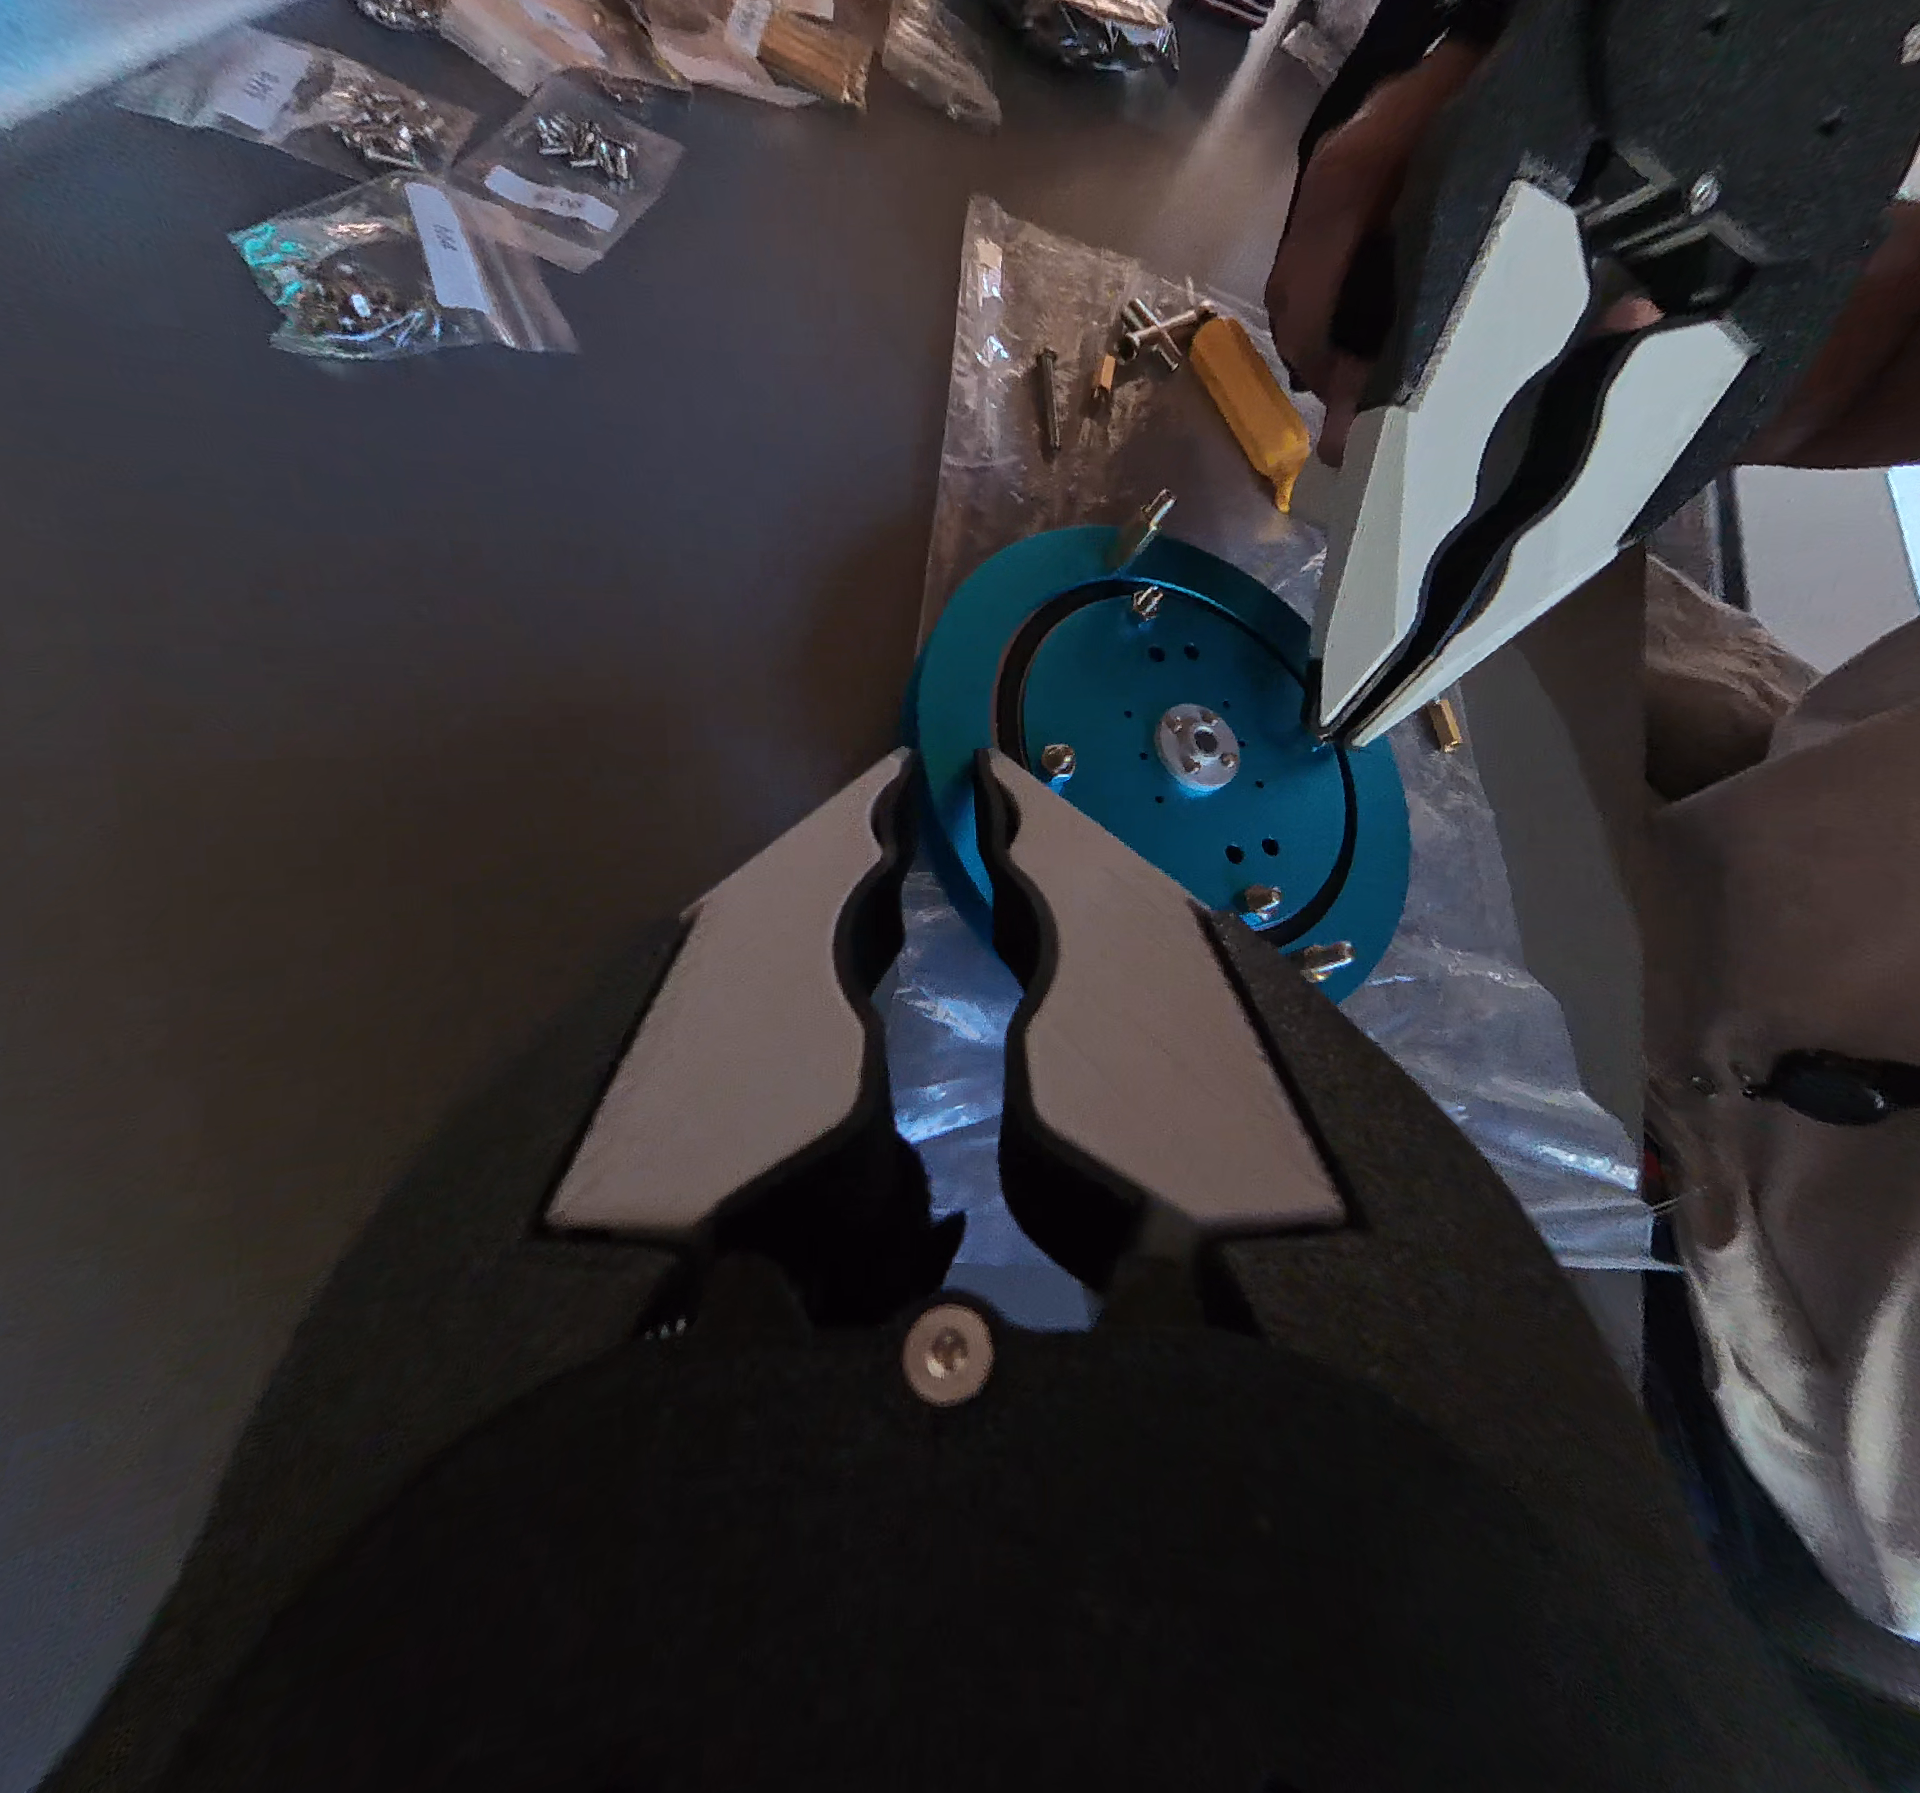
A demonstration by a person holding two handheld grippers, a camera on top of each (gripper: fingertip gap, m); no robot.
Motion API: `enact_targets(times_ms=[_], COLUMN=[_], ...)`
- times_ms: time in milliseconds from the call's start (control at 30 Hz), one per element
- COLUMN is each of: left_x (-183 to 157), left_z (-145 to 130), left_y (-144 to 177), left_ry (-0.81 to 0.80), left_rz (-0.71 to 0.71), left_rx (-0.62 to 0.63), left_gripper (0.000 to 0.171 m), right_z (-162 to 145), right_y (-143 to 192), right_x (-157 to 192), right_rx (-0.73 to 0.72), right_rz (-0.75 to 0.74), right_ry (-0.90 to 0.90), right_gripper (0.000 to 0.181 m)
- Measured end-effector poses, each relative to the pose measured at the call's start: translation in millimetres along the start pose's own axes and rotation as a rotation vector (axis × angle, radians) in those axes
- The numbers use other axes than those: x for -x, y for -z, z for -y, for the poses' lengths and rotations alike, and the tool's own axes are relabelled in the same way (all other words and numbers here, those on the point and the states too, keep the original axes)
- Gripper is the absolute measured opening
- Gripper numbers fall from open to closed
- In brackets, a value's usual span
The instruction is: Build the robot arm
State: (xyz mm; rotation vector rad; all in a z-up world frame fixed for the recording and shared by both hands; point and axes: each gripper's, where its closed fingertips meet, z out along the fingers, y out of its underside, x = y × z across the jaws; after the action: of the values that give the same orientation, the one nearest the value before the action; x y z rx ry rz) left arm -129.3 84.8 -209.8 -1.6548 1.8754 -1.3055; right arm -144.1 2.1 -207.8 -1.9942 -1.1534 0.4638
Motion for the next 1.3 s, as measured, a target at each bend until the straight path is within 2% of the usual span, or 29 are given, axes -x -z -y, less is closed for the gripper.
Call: enact_targets(times_ms=[533, 567, 633, 700, 767, 833, 867, 900, 933, 967, 1033, 1100, 1167, 1300], left_x=[2.9, 0.3, -17.4, -31.4, -20.5, -7.0, -4.2, -6.2, -6.4, -5.2, -8.9, -10.2, -16.1, -16.2], left_z=[1.7, 1.1, -2.4, -5.9, -1.4, 6.1, 7.8, 7.1, 6.7, 8.2, 8.2, 2.8, -2.4, -6.2], left_y=[-1.7, -2.4, -7.3, -13.1, -12.9, -5.9, -3.1, -1.5, 0.0, 2.4, 5.7, 4.6, 1.2, -5.6], left_ry=[0.026, 0.023, 0.0, -0.062, -0.061, -0.028, -0.003, 0.013, 0.03, 0.044, 0.054, 0.062, 0.055, 0.003], left_rz=[0.017, 0.004, -0.072, -0.104, -0.012, 0.065, 0.067, 0.036, 0.018, 0.013, -0.018, -0.023, -0.041, 0.001], left_rx=[-0.023, -0.02, 0.004, 0.034, 0.008, -0.05, -0.065, -0.063, -0.061, -0.076, -0.085, -0.059, -0.029, 0.012], left_gripper=[0.007, 0.007, 0.006, 0.007, 0.007, 0.003, 0.006, 0.019, 0.025, 0.024, 0.025, 0.036, 0.038, 0.037], right_z=[6.4, 7.0, -4.9, 15.8, 29.0, 38.2, 40.1, 39.4, 37.3, 33.9, 24.9, 17.7, 12.3, 8.2], right_y=[-8.7, -9.3, -4.2, -1.1, 12.4, 27.0, 31.9, 33.0, 29.7, 24.3, 14.5, 9.4, 7.3, -6.6], right_x=[-2.0, -4.9, -33.8, 1.2, -2.0, -3.3, -0.7, 1.5, 3.7, 5.0, 3.1, -8.8, -21.7, -25.2], right_rx=[0.012, 0.007, 0.074, -0.025, -0.059, -0.109, -0.135, -0.144, -0.136, -0.113, -0.059, -0.025, -0.005, -0.012], right_rz=[-0.022, -0.039, -0.203, -0.006, -0.124, -0.134, -0.096, -0.048, -0.008, 0.004, -0.038, -0.124, -0.175, -0.059], right_ry=[-0.003, -0.008, 0.022, -0.036, 0.069, 0.07, 0.032, -0.028, -0.081, -0.092, -0.045, -0.035, -0.051, -0.123], right_gripper=[0.001, 0.0, 0.001, 0.0, 0.0, 0.0, 0.005, 0.019, 0.029, 0.037, 0.042, 0.062, 0.08, 0.083])
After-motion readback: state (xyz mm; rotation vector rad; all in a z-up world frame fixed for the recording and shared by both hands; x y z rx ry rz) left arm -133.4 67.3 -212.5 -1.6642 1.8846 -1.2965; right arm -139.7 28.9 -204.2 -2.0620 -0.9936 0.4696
